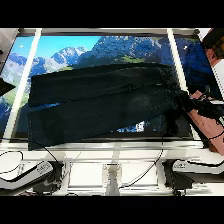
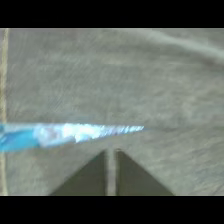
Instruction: Fold the clothes and pants, and hang the long-sleeved shirts on hangers.
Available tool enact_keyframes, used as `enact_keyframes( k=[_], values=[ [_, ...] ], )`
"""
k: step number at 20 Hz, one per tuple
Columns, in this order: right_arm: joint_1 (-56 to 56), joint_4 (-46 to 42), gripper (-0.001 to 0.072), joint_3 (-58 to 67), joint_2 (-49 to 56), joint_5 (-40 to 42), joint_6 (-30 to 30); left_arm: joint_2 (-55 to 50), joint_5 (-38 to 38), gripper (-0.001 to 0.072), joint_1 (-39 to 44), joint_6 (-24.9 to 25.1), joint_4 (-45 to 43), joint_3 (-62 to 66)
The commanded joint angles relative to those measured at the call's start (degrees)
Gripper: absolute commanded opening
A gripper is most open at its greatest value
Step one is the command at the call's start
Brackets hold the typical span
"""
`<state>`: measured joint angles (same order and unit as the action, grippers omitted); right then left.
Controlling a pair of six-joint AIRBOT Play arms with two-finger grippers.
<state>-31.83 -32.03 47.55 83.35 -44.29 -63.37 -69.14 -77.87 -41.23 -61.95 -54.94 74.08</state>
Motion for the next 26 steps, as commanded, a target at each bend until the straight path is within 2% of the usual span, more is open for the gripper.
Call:
enact_keyframes(
  k=[1,6,7,8,9,10,15,18,22,26],
  values=[
    [0.2,0.4,0.0037,1.4,0.0,-1.2,0.5,0.3,-1.7,0.0023,-1.0,-3.3,-7.1,-2.4],
    [0.2,0.4,0.0037,1.4,0.0,-1.3,0.5,5.3,1.0,0.0024,-5.7,-3.2,-11.0,-20.8],
    [0.2,0.4,0.0038,1.4,0.0,-1.3,0.5,5.8,1.6,0.0044,-6.4,-3.2,-11.1,-24.1],
    [0.2,0.4,0.0037,1.4,0.0,-1.3,0.5,5.8,2.1,0.0227,-7.1,-3.2,-11.1,-27.1],
    [0.2,0.4,0.0037,1.4,0.0,-1.3,0.5,5.8,3.1,0.045,-7.5,-3.2,-11.1,-29.4],
    [0.2,0.4,0.0037,1.4,0.0,-1.2,0.5,5.8,3.8,0.0513,-7.5,-3.1,-11.2,-31.4],
    [0.2,0.4,0.0038,1.4,0.0,-1.2,0.5,5.7,4.3,0.0506,-8.6,-3.8,-22.7,-33.3],
    [0.2,0.3,0.0037,1.4,0.0,-1.2,0.5,5.6,5.7,0.0504,-13.7,-3.2,-23.1,-33.3],
    [0.2,0.3,0.0038,1.4,0.0,-1.2,0.5,5.1,5.4,0.0504,-20.1,1.1,-23.0,-33.4],
    [0.2,0.3,0.0037,1.4,0.0,-1.2,0.5,1.5,4.4,0.0505,-20.2,4.5,-21.4,-33.4]
  ],
)
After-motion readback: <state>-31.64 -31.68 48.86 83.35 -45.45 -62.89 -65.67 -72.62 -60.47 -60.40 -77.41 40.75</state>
